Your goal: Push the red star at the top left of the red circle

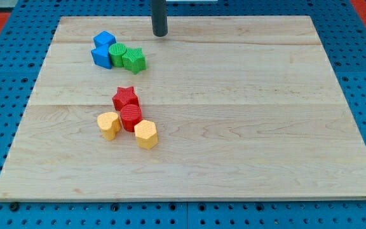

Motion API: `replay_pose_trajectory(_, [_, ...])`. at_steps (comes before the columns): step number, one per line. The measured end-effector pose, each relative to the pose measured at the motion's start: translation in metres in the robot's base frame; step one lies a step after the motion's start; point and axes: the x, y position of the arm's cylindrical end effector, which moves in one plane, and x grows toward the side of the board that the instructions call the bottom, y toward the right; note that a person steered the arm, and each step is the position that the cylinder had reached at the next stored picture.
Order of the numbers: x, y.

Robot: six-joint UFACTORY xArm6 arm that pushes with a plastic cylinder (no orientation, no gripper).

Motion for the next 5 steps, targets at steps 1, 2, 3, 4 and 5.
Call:
replay_pose_trajectory(1, [0.024,0.023])
replay_pose_trajectory(2, [0.066,0.031])
replay_pose_trajectory(3, [0.102,0.049])
replay_pose_trajectory(4, [0.109,0.026])
replay_pose_trajectory(5, [0.134,0.021])
